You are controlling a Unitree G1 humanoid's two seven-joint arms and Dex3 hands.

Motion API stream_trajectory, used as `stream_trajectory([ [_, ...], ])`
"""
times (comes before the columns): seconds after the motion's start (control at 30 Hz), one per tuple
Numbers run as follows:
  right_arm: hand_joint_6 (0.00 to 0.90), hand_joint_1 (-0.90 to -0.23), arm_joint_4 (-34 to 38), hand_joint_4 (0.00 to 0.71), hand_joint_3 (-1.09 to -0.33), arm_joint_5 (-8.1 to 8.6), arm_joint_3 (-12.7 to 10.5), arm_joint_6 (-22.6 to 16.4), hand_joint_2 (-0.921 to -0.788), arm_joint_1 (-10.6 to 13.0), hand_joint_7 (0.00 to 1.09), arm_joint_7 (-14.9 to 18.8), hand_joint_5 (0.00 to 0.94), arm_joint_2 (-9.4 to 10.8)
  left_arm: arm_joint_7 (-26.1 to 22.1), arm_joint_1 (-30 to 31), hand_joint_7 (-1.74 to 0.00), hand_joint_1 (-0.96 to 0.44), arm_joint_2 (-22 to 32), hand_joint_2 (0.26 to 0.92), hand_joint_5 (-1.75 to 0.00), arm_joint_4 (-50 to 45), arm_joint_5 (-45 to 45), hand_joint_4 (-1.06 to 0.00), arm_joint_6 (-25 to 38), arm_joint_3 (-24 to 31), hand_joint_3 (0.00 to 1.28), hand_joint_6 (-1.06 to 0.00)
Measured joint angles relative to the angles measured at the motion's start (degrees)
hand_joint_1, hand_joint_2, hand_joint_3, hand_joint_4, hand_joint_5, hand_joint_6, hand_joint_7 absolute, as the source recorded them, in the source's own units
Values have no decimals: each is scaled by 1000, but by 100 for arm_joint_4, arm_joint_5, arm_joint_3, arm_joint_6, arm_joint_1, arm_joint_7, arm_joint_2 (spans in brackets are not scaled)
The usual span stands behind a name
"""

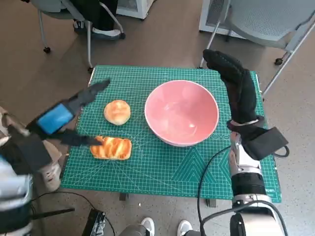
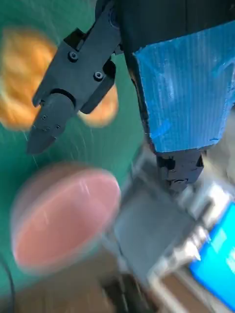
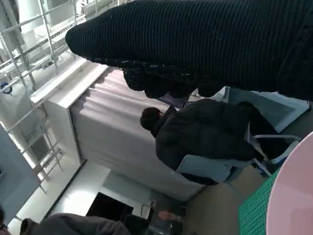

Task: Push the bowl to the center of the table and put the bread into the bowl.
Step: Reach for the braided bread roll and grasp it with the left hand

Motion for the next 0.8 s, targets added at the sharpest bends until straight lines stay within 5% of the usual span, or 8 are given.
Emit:
stream_trajectory([
  [0.3,197,-690,36,194,-824,6,15,98,-921,17,118,1,7,57,-98,317,-42,-115,429,644,1,-1163,630,1,942,-466,5,-121],
  [0.8,191,-693,33,194,-826,130,5,207,-921,36,128,89,5,59,55,63,-24,-327,420,662,-3,-388,1486,-11,1089,-1769,10,-166],
])
